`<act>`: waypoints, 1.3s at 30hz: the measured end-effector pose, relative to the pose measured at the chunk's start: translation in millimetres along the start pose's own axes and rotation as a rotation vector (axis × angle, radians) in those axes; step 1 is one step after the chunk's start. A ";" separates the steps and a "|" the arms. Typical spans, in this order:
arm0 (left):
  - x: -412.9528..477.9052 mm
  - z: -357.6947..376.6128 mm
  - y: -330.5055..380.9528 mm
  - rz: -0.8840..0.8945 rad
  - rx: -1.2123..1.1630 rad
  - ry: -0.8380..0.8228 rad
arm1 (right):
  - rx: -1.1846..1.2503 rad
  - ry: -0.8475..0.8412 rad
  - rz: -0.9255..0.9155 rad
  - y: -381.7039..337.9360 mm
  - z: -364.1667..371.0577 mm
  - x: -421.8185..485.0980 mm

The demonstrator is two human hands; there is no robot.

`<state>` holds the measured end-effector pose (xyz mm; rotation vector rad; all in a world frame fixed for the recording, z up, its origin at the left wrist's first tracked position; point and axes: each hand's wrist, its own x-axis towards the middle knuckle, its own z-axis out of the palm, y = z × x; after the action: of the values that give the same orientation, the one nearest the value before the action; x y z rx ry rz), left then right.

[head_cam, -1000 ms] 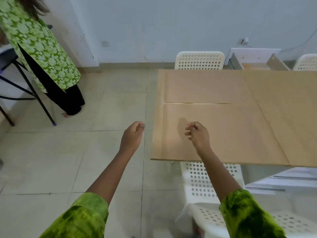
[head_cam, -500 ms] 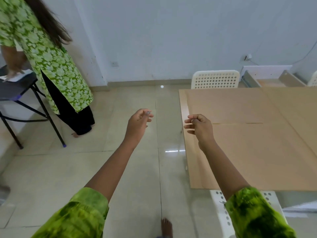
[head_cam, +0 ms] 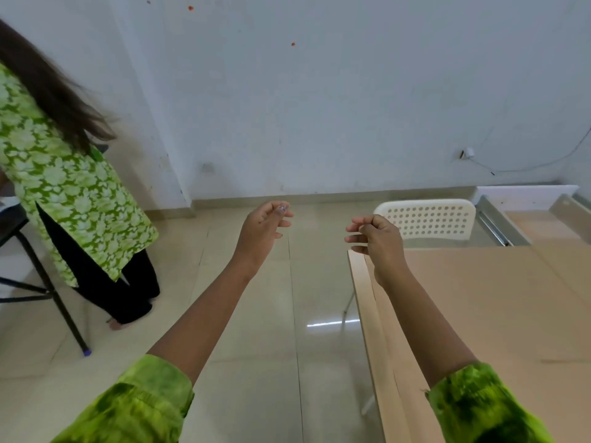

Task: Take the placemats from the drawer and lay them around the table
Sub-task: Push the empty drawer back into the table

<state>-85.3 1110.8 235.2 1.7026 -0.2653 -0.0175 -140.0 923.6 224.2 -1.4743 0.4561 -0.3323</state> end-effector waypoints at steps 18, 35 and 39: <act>351.1 56.3 -43.6 0.038 -0.067 -0.411 | 0.072 0.390 -0.003 -17.5 75.5 274.5; 606.1 259.7 -68.0 0.009 -0.061 -0.703 | 0.081 0.708 0.063 -17.6 -16.5 537.2; 662.0 305.5 -81.4 0.007 -0.067 -0.774 | 0.092 0.789 0.053 -16.0 -34.4 597.7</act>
<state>522.0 700.6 202.3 1.5627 -0.8315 -0.6806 364.9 604.0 184.6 -1.1957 1.0880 -0.8880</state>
